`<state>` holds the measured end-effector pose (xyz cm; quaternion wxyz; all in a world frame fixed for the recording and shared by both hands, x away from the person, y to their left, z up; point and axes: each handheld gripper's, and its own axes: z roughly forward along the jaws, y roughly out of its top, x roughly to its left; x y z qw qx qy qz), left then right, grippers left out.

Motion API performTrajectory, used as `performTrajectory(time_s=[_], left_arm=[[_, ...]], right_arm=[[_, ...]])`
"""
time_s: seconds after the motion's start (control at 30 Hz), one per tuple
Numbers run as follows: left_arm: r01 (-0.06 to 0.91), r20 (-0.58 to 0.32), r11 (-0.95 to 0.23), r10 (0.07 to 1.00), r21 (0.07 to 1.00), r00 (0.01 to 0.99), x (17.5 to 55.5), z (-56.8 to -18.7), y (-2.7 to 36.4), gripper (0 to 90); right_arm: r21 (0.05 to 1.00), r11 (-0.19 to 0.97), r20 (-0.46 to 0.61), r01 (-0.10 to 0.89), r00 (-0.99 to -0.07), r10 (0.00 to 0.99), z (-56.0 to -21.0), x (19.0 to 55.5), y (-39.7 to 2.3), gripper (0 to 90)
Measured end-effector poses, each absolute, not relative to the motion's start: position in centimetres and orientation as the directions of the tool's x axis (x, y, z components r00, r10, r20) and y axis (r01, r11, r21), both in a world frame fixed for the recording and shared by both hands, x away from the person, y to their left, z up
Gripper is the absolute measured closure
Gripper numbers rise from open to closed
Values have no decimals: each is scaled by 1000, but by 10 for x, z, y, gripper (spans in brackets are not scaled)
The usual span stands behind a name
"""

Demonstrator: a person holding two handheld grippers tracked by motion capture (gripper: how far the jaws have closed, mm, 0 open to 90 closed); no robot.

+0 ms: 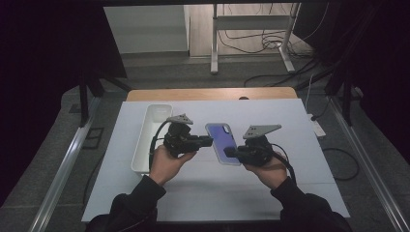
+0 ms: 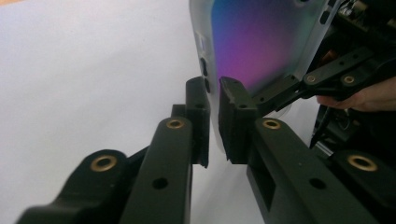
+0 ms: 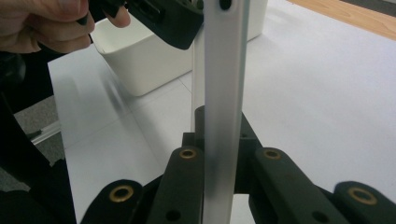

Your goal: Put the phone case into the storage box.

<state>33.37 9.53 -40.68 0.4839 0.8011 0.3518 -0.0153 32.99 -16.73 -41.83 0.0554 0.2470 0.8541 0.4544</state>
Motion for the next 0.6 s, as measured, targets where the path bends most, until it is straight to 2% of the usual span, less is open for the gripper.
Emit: performTrajectory(time_s=[0.2,0.37,0.6], left_arm=[[589,-390,-257,543,766,744,335,-409,97,867],[588,-381,-247,560,770,735,333,-410,95,877],[589,-370,-246,579,770,726,332,-411,92,880]], right_arm=[[788,513,81,339,-884,460,-422,327,-161,830],[783,514,95,350,-884,457,-424,328,-159,771],[783,497,125,372,-878,462,-426,329,-158,642]])
